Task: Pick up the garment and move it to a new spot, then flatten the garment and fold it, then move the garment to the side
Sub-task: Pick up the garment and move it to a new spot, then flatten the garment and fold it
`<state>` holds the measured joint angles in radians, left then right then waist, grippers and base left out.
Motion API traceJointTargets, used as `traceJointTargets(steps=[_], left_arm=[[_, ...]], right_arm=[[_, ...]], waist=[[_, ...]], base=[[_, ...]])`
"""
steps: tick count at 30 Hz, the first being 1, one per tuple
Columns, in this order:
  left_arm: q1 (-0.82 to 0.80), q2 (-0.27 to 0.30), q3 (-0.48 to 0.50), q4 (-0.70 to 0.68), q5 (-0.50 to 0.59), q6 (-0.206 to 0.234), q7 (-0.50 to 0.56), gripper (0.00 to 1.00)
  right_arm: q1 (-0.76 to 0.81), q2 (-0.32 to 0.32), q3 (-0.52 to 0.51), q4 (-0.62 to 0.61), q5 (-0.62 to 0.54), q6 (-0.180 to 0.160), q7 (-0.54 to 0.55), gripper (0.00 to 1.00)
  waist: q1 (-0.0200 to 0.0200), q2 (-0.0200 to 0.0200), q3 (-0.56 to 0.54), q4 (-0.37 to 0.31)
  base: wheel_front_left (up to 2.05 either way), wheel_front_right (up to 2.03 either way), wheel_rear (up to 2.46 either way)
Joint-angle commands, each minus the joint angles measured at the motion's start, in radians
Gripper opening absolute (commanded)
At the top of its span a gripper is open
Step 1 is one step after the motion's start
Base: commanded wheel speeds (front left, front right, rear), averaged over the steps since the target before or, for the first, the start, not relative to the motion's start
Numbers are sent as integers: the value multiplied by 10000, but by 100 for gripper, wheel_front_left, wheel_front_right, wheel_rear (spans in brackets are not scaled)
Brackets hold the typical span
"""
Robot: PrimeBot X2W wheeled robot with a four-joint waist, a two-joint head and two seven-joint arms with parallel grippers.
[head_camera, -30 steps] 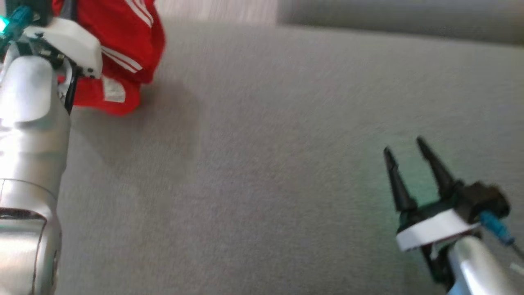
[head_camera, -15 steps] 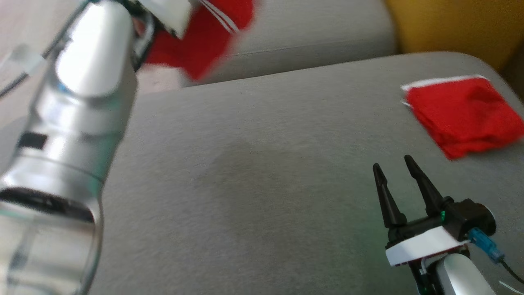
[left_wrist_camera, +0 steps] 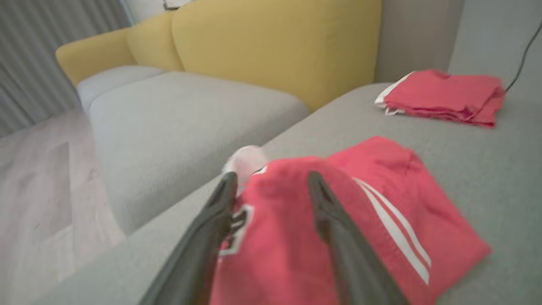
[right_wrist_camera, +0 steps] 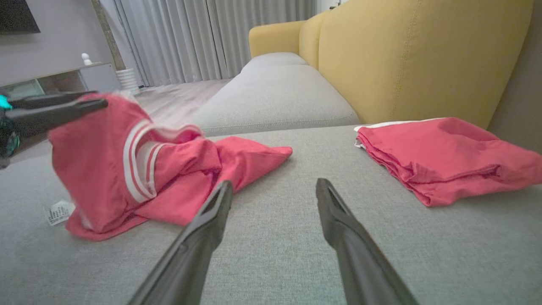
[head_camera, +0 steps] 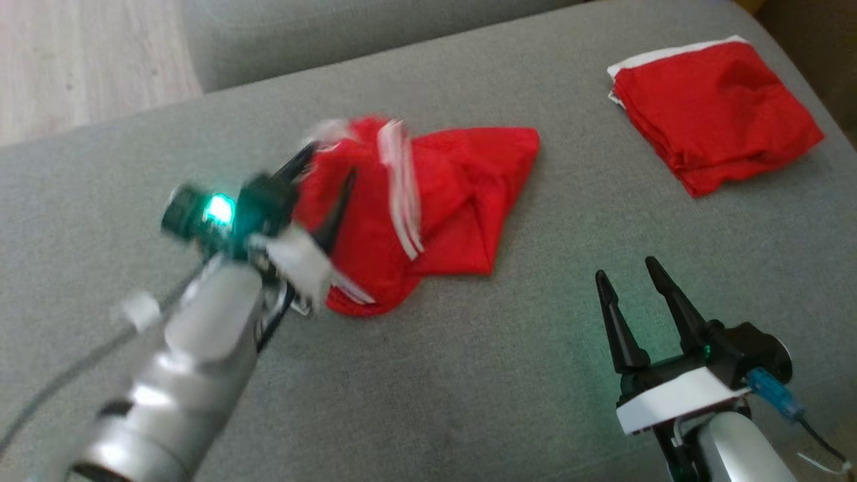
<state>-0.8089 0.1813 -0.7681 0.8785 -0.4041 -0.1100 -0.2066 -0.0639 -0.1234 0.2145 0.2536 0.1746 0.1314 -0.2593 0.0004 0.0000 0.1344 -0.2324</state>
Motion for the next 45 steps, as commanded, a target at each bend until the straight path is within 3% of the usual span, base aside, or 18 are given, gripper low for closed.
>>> traceJointTargets(steps=[1,4,8,12,16,25,32,45], left_arm=[[-75,100,497,-112,-1,521,-378,100],[863,-145,1109,-526,-12,1668,-537,100],[3088,-422,2783,-2716,17,3071,-547,100],[5458,-716,3861,-4800,801,3608,-549,100],[7257,-902,4393,-6486,1806,3716,-550,100],[9317,-1146,5077,-8090,2624,3642,-550,100],[9421,-1213,5119,-8139,3395,3458,-551,100],[9387,-1274,5234,-7917,3475,3265,-551,100]], right_arm=[[-385,38,215,-140,-22,-7,-24,100],[-298,79,126,69,-35,-7,-24,100],[4,154,-21,234,-46,-7,-24,100],[397,145,-185,130,-306,-7,-24,100],[691,336,-557,-122,-140,-7,-24,100],[1439,628,-1104,-230,-184,-7,-24,100],[1630,719,-1363,-259,-71,-7,-24,100],[1726,730,-1124,-274,-25,-7,-24,100]], waist=[[-4,0,29,2],[-4,0,-232,235],[-4,0,-798,693],[-4,0,-1268,1303],[-4,0,-1621,1818],[-4,0,-2159,2738],[-4,0,-2169,2891],[-4,0,-2226,2718]], base=[[0,0,0],[0,0,0],[0,0,0],[0,0,0],[0,0,0],[0,0,0],[0,0,0],[0,0,0]])
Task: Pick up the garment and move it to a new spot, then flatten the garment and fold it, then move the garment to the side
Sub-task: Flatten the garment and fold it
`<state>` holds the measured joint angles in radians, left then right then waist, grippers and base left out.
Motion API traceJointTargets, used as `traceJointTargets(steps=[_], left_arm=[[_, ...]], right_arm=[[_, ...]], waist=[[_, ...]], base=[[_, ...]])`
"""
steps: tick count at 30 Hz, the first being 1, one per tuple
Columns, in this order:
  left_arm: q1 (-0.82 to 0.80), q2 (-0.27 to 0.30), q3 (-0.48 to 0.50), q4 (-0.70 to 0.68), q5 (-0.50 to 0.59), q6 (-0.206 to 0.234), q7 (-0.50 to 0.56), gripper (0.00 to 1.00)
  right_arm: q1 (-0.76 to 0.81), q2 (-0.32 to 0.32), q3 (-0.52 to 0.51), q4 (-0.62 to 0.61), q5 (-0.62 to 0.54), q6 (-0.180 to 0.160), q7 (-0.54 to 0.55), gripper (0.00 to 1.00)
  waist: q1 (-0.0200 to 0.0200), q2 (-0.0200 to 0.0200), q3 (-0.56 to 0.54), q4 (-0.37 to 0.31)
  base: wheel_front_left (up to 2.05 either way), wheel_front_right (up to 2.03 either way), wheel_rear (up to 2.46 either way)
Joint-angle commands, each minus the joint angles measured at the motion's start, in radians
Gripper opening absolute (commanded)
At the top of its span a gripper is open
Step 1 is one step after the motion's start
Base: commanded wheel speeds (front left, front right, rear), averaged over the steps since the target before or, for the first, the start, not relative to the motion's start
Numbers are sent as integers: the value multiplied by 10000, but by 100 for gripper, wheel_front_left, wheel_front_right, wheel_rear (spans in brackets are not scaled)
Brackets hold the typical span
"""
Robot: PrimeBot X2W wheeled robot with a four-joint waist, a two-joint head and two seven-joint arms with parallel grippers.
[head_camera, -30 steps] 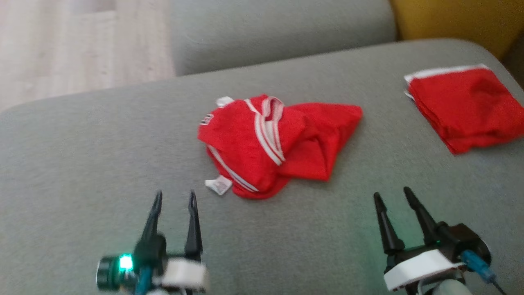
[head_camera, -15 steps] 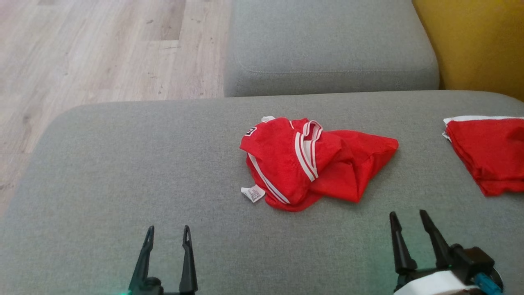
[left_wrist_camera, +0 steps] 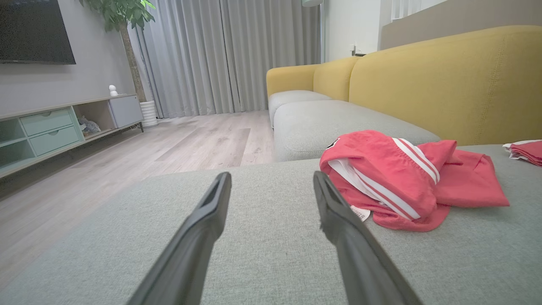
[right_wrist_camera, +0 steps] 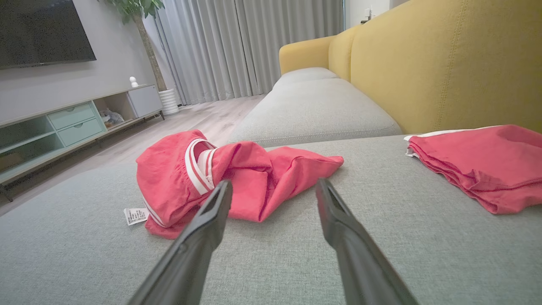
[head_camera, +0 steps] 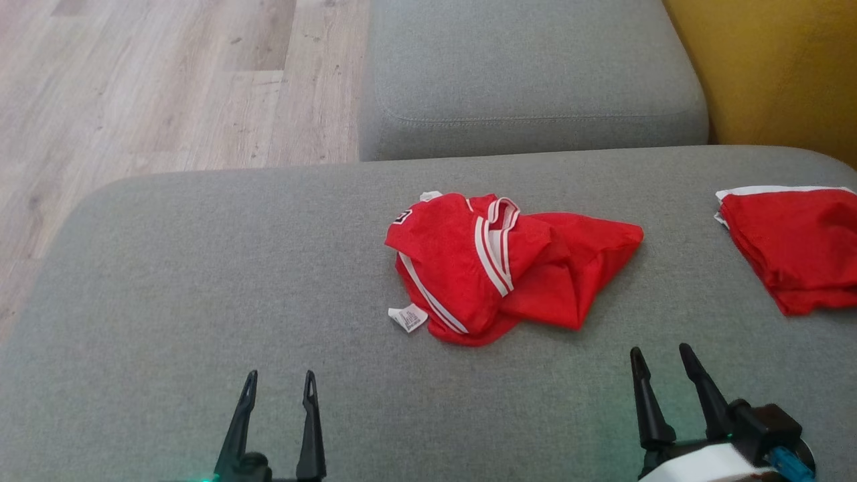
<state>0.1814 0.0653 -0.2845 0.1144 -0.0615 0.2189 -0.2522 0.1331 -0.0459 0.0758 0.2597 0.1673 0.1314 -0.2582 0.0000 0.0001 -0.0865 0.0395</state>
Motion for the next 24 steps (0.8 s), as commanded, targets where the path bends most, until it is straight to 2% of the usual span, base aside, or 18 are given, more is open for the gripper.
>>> traceJointTargets(steps=[1,12,17,20,24], left_arm=[[-505,-117,400,-269,47,-29,-95,100],[-483,-139,453,-155,58,-83,-95,100],[-589,-144,293,75,-122,-291,-95,100],[-1151,-147,-297,587,-438,-593,-95,100],[-2220,-148,-1061,1252,-716,-657,-95,100]], right_arm=[[-236,-45,275,-334,44,-7,-36,100],[-270,-44,428,-297,76,-7,-36,100],[-250,-44,528,-259,117,-7,-36,100],[-288,-44,764,-278,11,-7,-36,100],[-485,-100,1088,-314,-91,-7,-36,100]], waist=[[0,-1,-32,-5],[0,-1,12,-96],[0,-1,92,-298],[0,-1,349,-720],[0,-1,778,-1329]], base=[[0,0,0],[0,0,0],[0,0,0],[0,0,0],[0,0,0]])
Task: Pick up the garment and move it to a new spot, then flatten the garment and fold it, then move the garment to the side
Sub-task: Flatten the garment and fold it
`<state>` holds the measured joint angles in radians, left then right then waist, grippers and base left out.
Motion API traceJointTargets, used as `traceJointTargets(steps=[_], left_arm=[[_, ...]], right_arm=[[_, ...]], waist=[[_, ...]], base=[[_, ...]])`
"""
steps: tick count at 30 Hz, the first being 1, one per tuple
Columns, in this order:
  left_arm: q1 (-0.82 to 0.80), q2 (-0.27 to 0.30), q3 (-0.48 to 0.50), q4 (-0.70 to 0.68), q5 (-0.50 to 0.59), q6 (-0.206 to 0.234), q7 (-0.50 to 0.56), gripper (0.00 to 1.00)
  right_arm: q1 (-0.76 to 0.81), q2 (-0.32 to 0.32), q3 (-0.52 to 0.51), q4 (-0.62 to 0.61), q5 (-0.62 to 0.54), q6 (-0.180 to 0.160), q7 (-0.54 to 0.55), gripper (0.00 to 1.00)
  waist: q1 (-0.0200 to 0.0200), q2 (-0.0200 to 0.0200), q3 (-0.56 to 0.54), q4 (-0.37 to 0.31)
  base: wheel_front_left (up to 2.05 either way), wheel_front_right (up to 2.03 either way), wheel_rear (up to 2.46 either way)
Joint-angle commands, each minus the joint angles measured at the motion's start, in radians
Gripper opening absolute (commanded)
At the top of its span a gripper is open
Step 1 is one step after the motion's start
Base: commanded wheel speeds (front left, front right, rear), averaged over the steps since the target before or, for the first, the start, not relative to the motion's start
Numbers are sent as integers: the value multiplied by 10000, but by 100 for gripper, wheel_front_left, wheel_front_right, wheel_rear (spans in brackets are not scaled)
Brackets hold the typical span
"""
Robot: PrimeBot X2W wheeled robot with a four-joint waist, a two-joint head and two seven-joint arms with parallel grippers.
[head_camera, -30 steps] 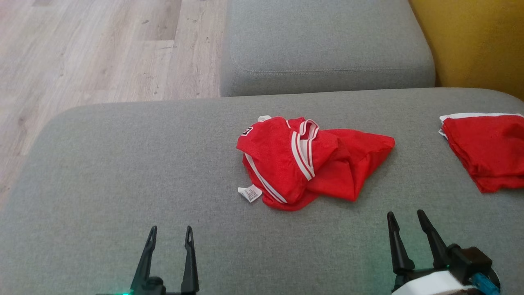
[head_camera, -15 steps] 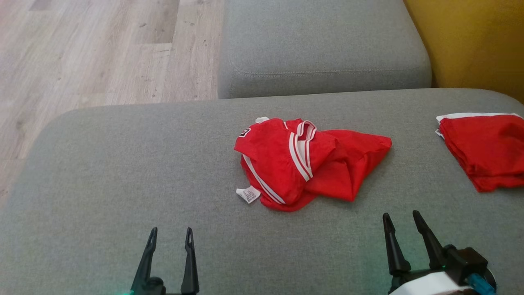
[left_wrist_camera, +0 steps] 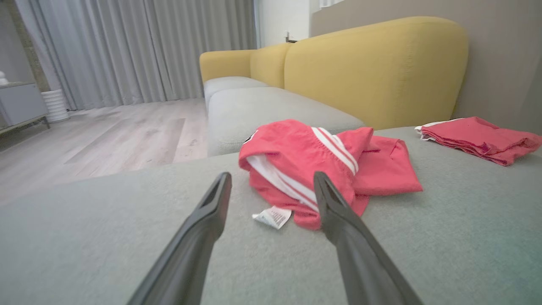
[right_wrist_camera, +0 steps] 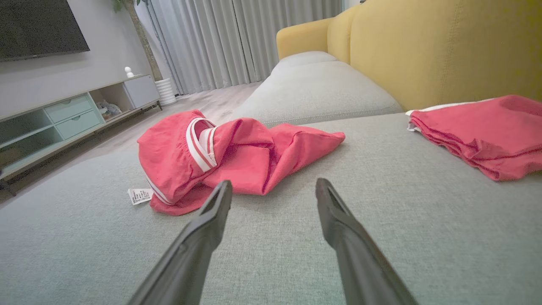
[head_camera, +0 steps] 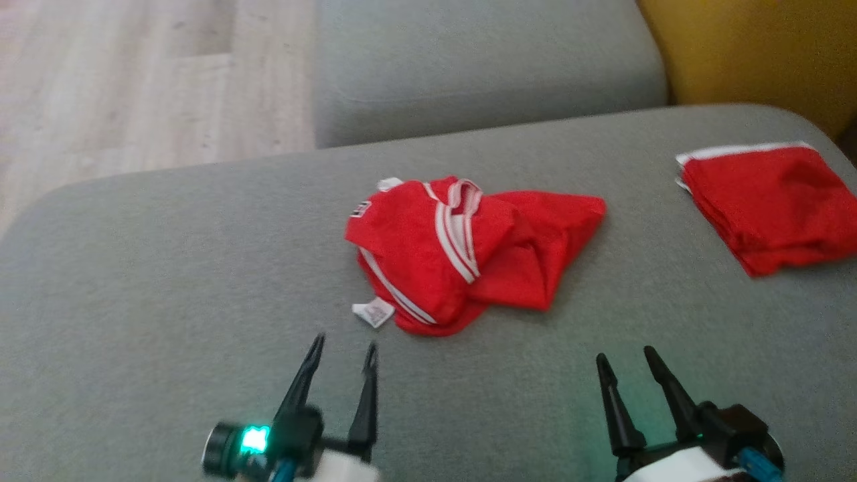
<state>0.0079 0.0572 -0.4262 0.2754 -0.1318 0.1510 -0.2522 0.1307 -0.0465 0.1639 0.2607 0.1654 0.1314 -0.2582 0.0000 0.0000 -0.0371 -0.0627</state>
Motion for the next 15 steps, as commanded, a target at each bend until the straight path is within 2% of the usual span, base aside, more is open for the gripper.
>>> traceJointTargets(steps=[1,10,15], left_arm=[[-770,-68,148,-125,-95,28,-95,100],[-3595,-69,-1860,2529,-619,-135,-95,100],[-4674,-69,-2318,3943,-918,128,-95,100]], right_arm=[[-535,-122,304,-322,-76,-7,-36,100],[-1248,-391,810,-527,18,-7,-36,100],[-1559,-444,1038,-592,210,-7,-36,100]], waist=[[0,0,407,-485],[0,0,1819,-1704],[0,0,2353,-2195]], base=[[0,0,0],[0,0,0],[0,0,0]])
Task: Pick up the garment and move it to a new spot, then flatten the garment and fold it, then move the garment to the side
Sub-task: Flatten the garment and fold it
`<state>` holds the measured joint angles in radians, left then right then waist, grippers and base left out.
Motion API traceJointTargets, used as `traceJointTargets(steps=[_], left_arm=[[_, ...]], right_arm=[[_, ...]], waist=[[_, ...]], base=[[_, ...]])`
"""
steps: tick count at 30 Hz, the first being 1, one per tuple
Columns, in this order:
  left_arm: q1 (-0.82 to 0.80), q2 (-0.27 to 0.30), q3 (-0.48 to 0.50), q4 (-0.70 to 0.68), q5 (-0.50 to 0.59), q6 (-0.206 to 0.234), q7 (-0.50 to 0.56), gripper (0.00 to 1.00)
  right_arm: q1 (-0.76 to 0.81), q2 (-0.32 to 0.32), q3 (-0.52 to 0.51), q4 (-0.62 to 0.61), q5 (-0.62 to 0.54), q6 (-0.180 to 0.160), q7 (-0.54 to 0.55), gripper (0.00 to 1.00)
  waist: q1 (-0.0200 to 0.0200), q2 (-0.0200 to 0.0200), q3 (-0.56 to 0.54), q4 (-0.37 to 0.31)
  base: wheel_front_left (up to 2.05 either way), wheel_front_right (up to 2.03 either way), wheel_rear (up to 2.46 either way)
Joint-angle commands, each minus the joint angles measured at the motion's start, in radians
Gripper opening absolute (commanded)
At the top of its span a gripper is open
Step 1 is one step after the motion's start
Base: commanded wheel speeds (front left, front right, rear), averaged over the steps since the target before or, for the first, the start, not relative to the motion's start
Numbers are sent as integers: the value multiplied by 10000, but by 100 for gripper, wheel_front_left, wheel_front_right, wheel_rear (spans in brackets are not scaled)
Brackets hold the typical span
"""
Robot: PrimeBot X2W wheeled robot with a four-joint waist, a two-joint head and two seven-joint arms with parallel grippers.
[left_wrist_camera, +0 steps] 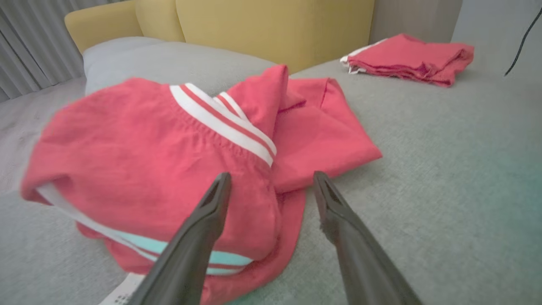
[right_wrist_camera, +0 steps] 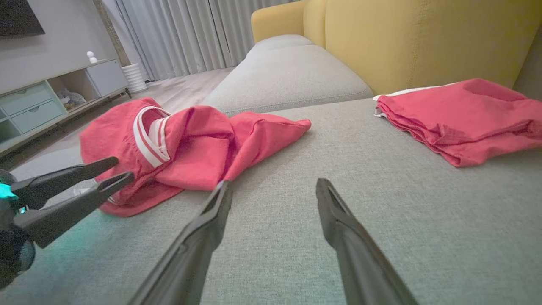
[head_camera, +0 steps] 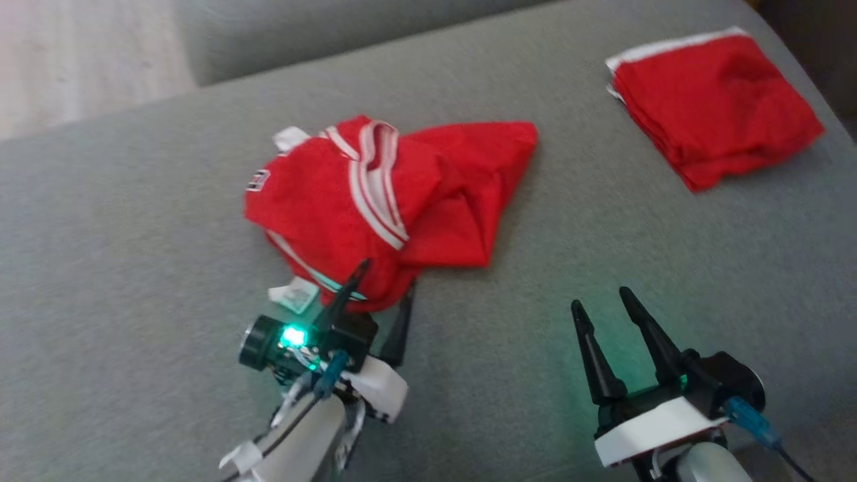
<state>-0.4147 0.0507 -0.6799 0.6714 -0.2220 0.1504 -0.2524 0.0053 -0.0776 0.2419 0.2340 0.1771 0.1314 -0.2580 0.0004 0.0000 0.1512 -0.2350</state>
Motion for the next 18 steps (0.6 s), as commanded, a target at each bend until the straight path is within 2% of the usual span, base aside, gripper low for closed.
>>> traceJointTargets(steps=[1,5,6,7,8,14,16,18], left_arm=[[-597,-4,188,314,-55,230,-93,100],[-1073,-4,171,1300,-200,626,-93,100],[-1153,-4,182,1380,-230,721,-93,85],[-1217,-4,181,1429,-226,823,-93,36],[-1261,-4,177,1444,-227,896,-93,0],[-1364,-4,146,1334,-319,989,-93,0],[-1366,-4,145,829,-518,761,-93,0],[-1349,-5,189,78,-1051,301,-93,0]], right_arm=[[-367,-132,277,-329,108,-7,-38,100],[-525,-105,269,-339,125,-7,-38,100],[-535,-100,248,-343,122,-7,-38,100],[-536,-95,225,-348,112,-7,-38,100],[-528,-89,198,-351,100,-7,-38,100],[-503,-24,179,-279,66,-7,-38,100],[-489,10,172,-245,46,-7,-38,100],[-466,49,174,-192,18,-7,-38,100]], waist=[[-4,0,550,-553],[-4,0,734,-755],[-4,0,752,-766],[-4,0,761,-767],[-4,0,763,-757],[-4,0,563,-584],[-4,0,423,-508],[-4,0,249,-444]], base=[[0,0,0],[0,0,0],[0,0,0],[0,0,0],[0,0,0],[0,0,0],[0,0,0],[0,0,0]])
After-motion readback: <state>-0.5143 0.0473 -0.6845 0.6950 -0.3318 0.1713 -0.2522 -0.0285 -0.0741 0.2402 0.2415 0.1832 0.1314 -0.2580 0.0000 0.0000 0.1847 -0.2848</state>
